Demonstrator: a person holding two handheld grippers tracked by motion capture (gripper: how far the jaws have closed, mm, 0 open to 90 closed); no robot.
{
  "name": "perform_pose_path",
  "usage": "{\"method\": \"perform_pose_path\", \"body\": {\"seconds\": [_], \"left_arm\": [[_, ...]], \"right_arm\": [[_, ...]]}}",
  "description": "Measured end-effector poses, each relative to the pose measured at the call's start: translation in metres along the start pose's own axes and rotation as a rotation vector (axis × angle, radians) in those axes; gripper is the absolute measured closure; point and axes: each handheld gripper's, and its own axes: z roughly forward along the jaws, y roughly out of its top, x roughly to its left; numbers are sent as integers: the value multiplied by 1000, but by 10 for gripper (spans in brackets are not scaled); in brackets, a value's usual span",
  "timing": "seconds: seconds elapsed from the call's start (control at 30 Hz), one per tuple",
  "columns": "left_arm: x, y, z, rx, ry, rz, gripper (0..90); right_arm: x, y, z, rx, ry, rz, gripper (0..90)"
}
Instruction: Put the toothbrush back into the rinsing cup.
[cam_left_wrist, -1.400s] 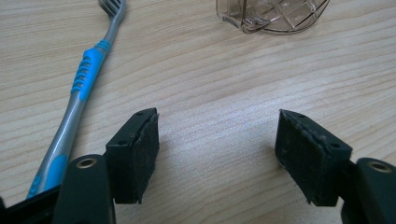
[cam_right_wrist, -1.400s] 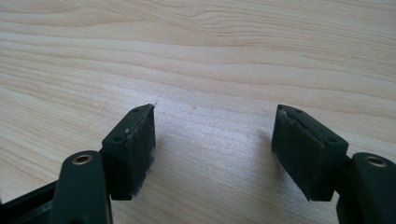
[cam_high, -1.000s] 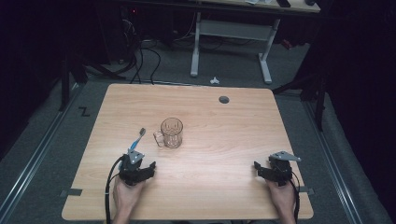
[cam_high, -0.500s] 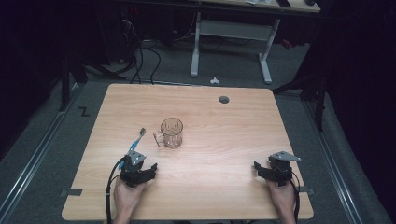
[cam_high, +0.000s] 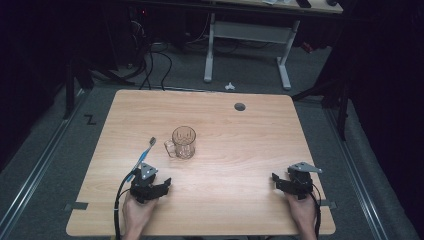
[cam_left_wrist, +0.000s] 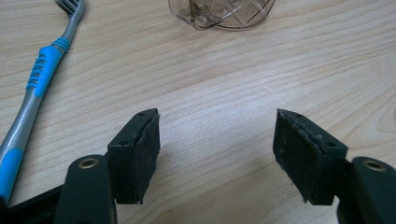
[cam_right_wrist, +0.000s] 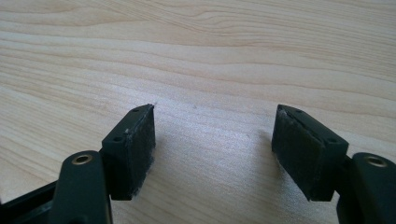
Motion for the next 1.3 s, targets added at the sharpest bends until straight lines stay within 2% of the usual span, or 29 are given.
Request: {"method": "perform_pose_path", "body": {"seconds": [0.23, 0.5, 1.07, 1.3], "left_arm": [[-1, 2, -12, 9, -23, 13, 336], [3, 5, -26, 6, -37, 5, 335], [21, 9, -47, 3, 8, -28, 374], [29, 11, -52, 11, 32, -27, 381]], "right_arm": [[0, 0, 0, 0, 0, 0, 306], [0, 0, 0, 0, 1, 0, 306], [0, 0, 0, -1, 0, 0, 306], [0, 0, 0, -1, 1, 0, 306]]}}
